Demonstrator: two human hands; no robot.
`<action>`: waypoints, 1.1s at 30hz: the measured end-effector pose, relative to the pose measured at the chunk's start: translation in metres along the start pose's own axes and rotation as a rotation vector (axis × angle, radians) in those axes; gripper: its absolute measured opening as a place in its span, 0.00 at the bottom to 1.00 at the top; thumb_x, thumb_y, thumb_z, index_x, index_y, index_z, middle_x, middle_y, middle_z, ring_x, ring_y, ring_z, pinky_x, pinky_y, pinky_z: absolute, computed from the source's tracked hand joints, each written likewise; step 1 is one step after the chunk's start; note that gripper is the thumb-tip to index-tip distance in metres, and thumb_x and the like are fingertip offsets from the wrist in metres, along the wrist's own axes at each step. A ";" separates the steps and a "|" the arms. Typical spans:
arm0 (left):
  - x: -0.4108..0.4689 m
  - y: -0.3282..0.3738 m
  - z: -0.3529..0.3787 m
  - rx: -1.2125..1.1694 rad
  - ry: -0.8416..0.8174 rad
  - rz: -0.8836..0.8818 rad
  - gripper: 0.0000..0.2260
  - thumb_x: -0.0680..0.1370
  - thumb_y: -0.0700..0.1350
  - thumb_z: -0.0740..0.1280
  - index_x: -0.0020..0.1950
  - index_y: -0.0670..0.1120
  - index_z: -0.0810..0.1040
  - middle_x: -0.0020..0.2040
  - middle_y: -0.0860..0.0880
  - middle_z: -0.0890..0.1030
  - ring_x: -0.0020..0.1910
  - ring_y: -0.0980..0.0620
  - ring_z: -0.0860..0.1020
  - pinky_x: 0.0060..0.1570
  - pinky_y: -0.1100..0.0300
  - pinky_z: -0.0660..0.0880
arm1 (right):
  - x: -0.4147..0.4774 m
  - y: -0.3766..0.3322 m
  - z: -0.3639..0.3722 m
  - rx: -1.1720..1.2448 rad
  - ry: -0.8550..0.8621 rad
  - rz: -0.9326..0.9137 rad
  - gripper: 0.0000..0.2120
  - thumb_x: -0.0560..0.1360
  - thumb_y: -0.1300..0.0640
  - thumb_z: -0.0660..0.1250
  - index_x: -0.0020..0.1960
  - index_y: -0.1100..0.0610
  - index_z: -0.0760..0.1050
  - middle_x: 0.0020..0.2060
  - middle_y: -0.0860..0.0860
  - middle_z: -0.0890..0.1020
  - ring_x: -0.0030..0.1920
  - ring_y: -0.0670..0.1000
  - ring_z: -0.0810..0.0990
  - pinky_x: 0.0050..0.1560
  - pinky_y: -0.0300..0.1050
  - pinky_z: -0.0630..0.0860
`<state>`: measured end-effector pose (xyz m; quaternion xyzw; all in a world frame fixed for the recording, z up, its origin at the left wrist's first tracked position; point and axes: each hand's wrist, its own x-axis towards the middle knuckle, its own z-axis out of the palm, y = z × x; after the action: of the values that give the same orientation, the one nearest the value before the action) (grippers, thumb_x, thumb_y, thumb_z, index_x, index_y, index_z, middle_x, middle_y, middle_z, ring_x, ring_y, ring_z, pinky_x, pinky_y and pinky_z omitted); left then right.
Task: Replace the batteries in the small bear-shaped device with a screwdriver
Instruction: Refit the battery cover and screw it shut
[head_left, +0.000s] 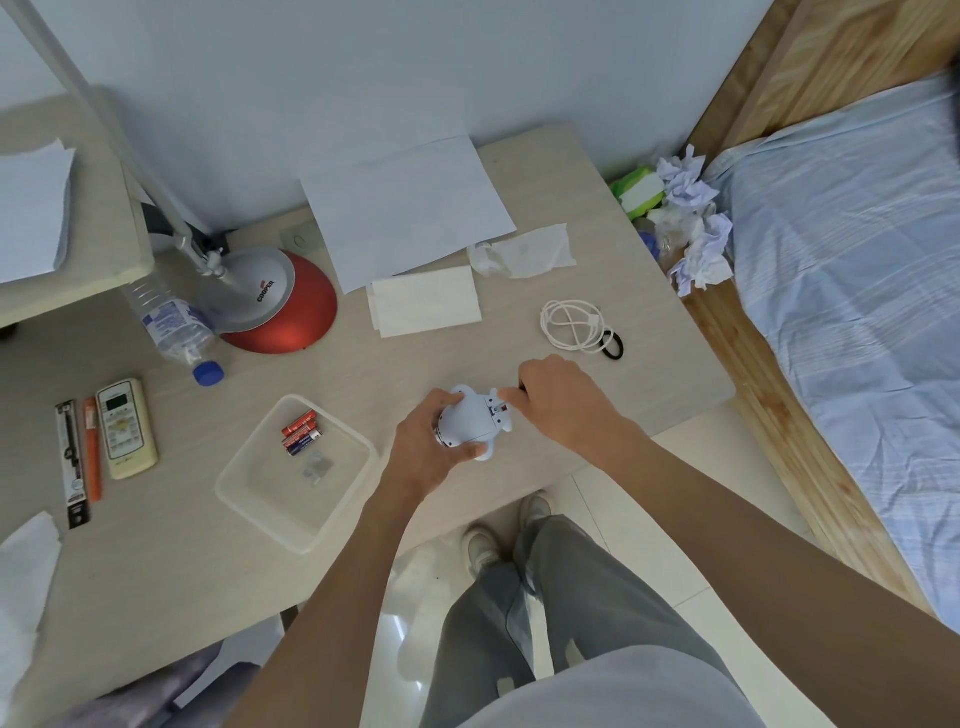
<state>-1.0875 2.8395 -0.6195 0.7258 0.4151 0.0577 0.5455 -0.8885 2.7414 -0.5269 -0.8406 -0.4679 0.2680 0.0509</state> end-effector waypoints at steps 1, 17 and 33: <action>0.000 0.000 0.000 -0.005 0.002 0.000 0.32 0.66 0.47 0.88 0.65 0.53 0.78 0.56 0.61 0.81 0.53 0.60 0.81 0.46 0.71 0.77 | 0.000 -0.001 -0.001 0.024 -0.010 -0.013 0.16 0.85 0.47 0.63 0.46 0.58 0.70 0.37 0.52 0.71 0.39 0.56 0.74 0.35 0.47 0.66; 0.000 -0.002 0.000 -0.002 -0.006 0.000 0.31 0.67 0.48 0.88 0.65 0.54 0.78 0.56 0.59 0.81 0.54 0.60 0.81 0.47 0.70 0.77 | -0.003 0.002 0.005 0.050 -0.030 0.028 0.15 0.83 0.49 0.66 0.44 0.58 0.74 0.37 0.53 0.77 0.39 0.57 0.79 0.38 0.51 0.74; 0.002 -0.003 0.000 -0.019 -0.023 -0.003 0.31 0.67 0.50 0.87 0.65 0.57 0.77 0.59 0.55 0.82 0.56 0.50 0.82 0.51 0.60 0.80 | 0.001 0.003 0.014 -0.031 0.052 0.038 0.20 0.84 0.43 0.64 0.40 0.56 0.74 0.33 0.50 0.74 0.37 0.57 0.78 0.37 0.48 0.71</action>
<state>-1.0879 2.8408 -0.6228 0.7206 0.4095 0.0524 0.5570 -0.8929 2.7381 -0.5402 -0.8567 -0.4545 0.2397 0.0450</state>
